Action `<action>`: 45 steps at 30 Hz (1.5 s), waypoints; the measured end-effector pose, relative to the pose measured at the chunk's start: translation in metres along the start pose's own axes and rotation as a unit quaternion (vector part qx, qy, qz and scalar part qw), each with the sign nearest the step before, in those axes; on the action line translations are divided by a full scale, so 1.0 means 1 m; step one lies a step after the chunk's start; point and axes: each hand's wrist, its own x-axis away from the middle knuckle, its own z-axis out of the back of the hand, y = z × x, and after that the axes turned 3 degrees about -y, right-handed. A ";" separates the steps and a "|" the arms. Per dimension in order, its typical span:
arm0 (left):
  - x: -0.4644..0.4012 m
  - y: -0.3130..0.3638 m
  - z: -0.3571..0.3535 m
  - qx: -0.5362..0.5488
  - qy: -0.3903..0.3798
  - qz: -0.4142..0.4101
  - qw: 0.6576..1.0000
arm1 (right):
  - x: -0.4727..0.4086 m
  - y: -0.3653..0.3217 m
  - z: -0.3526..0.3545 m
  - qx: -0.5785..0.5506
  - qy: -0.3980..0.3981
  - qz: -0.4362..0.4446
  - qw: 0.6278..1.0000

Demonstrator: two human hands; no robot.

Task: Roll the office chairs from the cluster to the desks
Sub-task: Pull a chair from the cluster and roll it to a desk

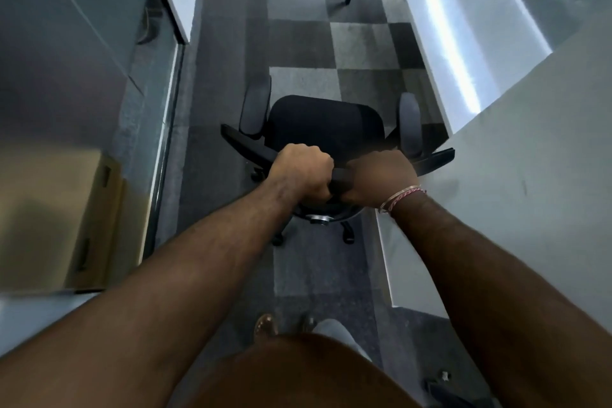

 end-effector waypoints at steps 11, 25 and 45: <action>-0.161 -0.081 0.047 0.006 0.017 -0.009 1.000 | -0.162 0.089 -0.009 0.011 0.012 0.003 1.000; -0.391 -0.151 0.117 0.015 0.044 0.041 0.998 | -0.379 0.248 -0.021 0.002 0.025 0.043 0.999; -0.696 -0.365 0.218 -0.015 0.046 -0.010 0.999 | -0.729 0.375 -0.003 -0.021 0.012 -0.031 0.999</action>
